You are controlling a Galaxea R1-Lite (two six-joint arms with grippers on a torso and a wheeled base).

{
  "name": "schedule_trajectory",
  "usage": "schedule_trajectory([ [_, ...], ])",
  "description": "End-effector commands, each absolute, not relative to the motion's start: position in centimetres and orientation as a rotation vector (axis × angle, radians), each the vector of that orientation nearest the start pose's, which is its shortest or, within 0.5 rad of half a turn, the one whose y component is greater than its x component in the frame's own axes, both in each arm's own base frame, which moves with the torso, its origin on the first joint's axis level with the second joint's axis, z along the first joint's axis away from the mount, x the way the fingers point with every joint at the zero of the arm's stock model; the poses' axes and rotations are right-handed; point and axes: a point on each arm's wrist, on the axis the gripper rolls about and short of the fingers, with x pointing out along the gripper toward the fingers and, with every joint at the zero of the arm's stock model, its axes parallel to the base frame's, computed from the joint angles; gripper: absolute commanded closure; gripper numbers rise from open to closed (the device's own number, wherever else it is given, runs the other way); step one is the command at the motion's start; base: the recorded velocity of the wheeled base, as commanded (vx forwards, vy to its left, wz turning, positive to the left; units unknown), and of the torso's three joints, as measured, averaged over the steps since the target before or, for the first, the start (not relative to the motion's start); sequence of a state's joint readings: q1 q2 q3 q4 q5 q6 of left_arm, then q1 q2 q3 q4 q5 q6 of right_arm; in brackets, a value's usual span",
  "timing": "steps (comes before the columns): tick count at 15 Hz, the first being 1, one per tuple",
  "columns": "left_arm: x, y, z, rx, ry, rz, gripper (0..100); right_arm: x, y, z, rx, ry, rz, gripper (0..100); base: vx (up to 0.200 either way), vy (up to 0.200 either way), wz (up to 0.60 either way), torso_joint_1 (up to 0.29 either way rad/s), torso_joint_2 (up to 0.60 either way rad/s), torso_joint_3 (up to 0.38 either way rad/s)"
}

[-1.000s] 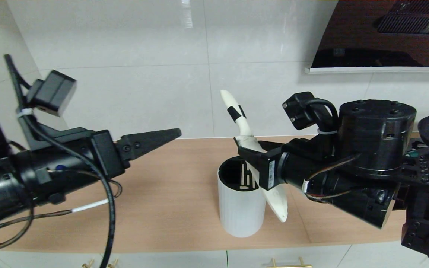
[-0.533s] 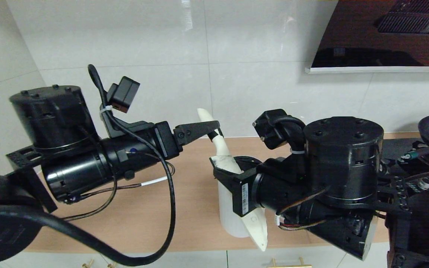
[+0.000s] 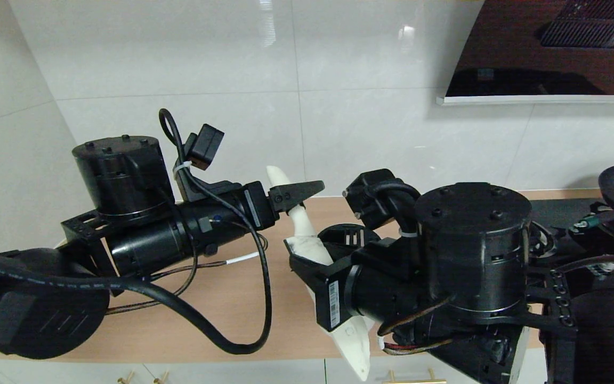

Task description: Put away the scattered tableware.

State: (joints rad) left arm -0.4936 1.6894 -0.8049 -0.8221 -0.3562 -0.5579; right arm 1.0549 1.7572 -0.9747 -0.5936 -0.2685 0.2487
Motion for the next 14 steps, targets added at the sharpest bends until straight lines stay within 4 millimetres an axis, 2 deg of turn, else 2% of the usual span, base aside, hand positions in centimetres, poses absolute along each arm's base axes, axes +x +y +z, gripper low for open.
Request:
schedule_trajectory([
  [1,26.44,-15.13,20.6,-0.52,0.294,-0.81,0,16.93,28.88,20.32,0.112,0.256,0.761,100,0.0,0.0,0.0,0.0,0.0,0.0],
  [8,26.58,-15.2,20.36,-0.519,0.301,-0.808,0,16.89,28.89,20.29,0.113,0.256,0.76,100,0.0,0.0,0.0,0.0,0.0,0.0],
  [9,26.58,-15.2,20.36,-0.519,0.301,-0.808,100,16.89,28.89,20.29,0.113,0.256,0.76,100,0.0,0.0,0.0,0.0,0.0,0.0],
  [14,26.59,-15.27,20.23,-0.519,0.307,-0.811,100,16.94,28.89,20.37,0.136,0.261,0.756,100,0.0,0.0,0.0,0.0,0.0,0.0],
])
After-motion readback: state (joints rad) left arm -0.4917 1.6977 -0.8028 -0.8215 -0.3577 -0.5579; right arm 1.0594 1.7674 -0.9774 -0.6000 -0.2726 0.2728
